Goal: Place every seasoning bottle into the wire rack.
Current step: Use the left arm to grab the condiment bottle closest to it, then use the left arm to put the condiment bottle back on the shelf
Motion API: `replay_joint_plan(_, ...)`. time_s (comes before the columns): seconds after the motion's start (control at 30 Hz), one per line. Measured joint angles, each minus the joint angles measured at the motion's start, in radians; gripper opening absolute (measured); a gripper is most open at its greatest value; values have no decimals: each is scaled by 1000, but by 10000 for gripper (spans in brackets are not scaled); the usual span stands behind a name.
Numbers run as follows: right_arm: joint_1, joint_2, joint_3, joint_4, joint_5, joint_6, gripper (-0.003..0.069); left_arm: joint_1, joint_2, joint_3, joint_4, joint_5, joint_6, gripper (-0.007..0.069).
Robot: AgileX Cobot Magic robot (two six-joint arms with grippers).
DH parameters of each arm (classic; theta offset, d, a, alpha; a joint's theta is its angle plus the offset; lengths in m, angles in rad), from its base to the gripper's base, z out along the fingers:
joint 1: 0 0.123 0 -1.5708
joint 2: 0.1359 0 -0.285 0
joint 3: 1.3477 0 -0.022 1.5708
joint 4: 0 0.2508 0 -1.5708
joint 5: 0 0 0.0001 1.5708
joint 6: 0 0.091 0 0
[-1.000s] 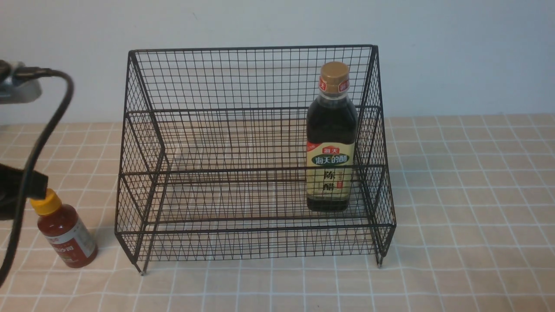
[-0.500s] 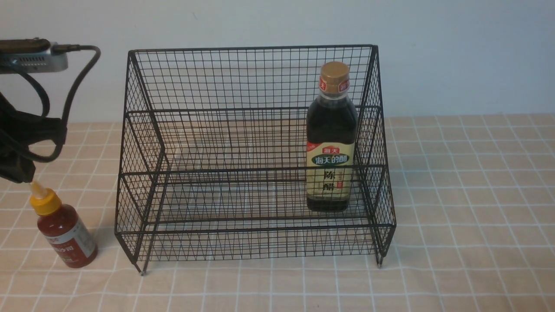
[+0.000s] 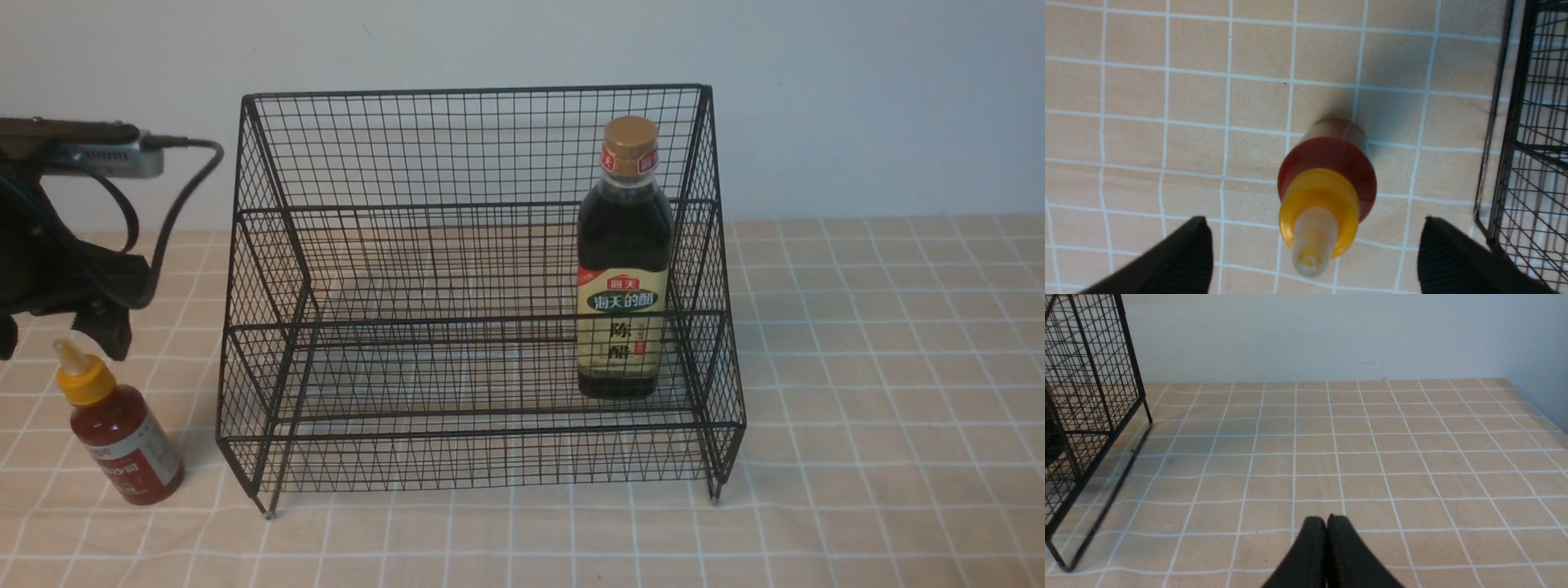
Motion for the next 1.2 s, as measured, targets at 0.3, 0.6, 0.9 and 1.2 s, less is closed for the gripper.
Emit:
replay_joint_plan(0.3, 0, 0, 0, -1, 0, 0, -13, 0, 96, 0, 5, -17, 0, 589)
replay_joint_plan(0.6, 0, 0, 0, -1, 0, 0, -13, 0, 125, 0, 5, -8, -1, 338)
replay_joint_plan(0.9, 0, 0, 0, -1, 0, 0, -13, 0, 118, -58, 4, 61, -5, 287)
replay_joint_plan(1.2, 0, 0, 0, -1, 0, 0, -13, 0, -164, -120, -144, 74, -8, 287)
